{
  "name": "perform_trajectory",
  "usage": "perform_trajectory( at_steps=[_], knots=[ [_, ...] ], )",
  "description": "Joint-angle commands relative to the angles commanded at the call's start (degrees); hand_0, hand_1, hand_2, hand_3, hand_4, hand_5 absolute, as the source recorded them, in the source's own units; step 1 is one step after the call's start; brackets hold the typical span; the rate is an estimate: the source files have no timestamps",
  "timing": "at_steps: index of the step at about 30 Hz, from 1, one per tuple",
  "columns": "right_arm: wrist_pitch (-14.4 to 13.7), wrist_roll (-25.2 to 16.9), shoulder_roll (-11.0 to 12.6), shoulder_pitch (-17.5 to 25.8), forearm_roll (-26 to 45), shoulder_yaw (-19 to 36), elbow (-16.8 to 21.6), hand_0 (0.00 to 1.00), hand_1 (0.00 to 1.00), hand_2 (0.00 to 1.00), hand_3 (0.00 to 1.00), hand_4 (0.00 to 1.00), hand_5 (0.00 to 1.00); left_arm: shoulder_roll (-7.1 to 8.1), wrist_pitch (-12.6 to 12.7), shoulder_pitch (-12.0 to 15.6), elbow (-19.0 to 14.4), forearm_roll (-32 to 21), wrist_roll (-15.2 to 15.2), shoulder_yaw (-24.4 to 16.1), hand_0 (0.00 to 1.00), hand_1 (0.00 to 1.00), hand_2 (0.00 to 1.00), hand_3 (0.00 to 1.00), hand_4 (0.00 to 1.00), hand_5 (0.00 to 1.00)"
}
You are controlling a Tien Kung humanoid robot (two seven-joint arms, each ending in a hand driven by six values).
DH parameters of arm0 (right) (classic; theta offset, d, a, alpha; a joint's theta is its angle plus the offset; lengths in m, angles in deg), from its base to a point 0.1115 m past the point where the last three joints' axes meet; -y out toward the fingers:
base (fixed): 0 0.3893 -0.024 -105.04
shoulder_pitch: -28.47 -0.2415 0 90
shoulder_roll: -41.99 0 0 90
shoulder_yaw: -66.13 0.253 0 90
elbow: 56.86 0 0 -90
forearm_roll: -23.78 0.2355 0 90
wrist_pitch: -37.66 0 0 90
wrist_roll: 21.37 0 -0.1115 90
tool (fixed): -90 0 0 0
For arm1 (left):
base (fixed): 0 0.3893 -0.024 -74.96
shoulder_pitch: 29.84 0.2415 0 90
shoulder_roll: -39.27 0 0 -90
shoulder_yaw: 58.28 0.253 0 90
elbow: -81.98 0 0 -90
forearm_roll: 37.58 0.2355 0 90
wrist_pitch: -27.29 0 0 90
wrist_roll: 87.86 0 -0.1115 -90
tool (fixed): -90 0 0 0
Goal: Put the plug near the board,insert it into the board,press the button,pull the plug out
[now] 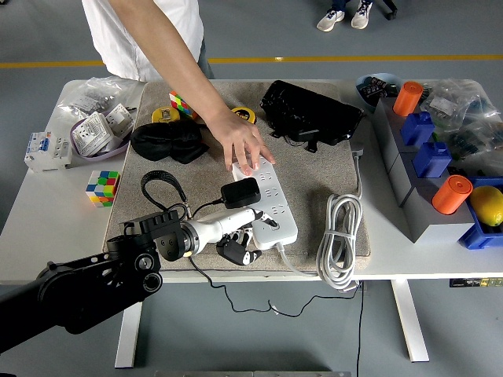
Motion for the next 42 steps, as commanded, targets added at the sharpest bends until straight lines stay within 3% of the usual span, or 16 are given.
perform_trajectory(
  at_steps=[11,19,20,25,26,31,32,37,38,42],
  knots=[
    [0.0,0.0,0.0,0.0,-0.2,0.3,0.1,0.673,0.687,0.681,0.589,0.998,0.570,-0.06,0.0,0.0,0.3,0.0,-0.2,0.2,0.045,0.097,0.178,0.832,0.621,0.002],
    [0.0,0.0,0.0,0.1,-0.1,0.1,0.0,0.673,0.687,0.681,0.589,0.998,0.569,0.47,0.8,0.4,-2.1,-0.9,-1.9,-3.0,0.045,0.097,0.178,0.831,0.607,0.002],
    [0.0,0.0,0.0,0.0,-0.1,0.0,0.0,0.673,0.687,0.681,0.589,0.998,0.567,0.58,1.0,0.6,-2.5,-1.4,-2.5,-3.6,0.047,0.101,0.184,0.817,0.568,0.002],
    [0.0,0.0,0.0,-0.1,-0.2,0.0,0.1,0.673,0.687,0.681,0.589,0.998,0.567,0.76,4.9,1.7,-2.5,-4.6,-8.7,-6.0,0.047,0.101,0.184,0.817,0.568,0.002],
    [0.0,0.0,0.0,-0.1,-0.2,0.0,0.1,0.673,0.687,0.681,0.589,0.998,0.566,0.74,6.1,2.0,-2.1,-5.1,-10.3,-6.4,0.142,0.187,0.368,0.670,0.836,0.180],
    [0.0,0.0,-0.1,-0.2,-0.1,-0.2,0.0,0.673,0.687,0.681,0.589,0.998,0.566,0.80,11.7,3.8,-0.4,-9.9,-17.0,-8.0,0.142,0.187,0.368,0.670,0.836,0.180],
    [0.0,-0.1,-0.1,-0.2,0.0,-0.3,-0.1,0.673,0.687,0.681,0.589,0.998,0.566,0.81,13.0,4.3,0.1,-11.5,-18.5,-8.3,0.344,0.523,0.570,0.607,0.920,0.423],
    [0.0,-0.1,-0.2,-0.3,0.3,-0.6,-0.2,0.673,0.687,0.681,0.589,0.998,0.566,0.77,18.9,6.2,2.0,-19.6,-25.8,-9.2,0.344,0.523,0.570,0.607,0.920,0.423],
    [0.0,-0.1,-0.2,-0.3,0.3,-0.6,-0.1,0.673,0.687,0.681,0.589,0.998,0.566,0.74,19.9,6.5,2.3,-21.8,-27.4,-9.4,0.570,0.657,0.684,0.695,0.936,0.523],
    [0.0,-0.1,-0.2,-0.5,0.3,-0.8,-0.1,0.673,0.687,0.681,0.589,0.998,0.566,0.48,23.7,8.0,3.4,-27.8,-33.8,-11.1,0.570,0.657,0.684,0.695,0.936,0.523]
  ],
)
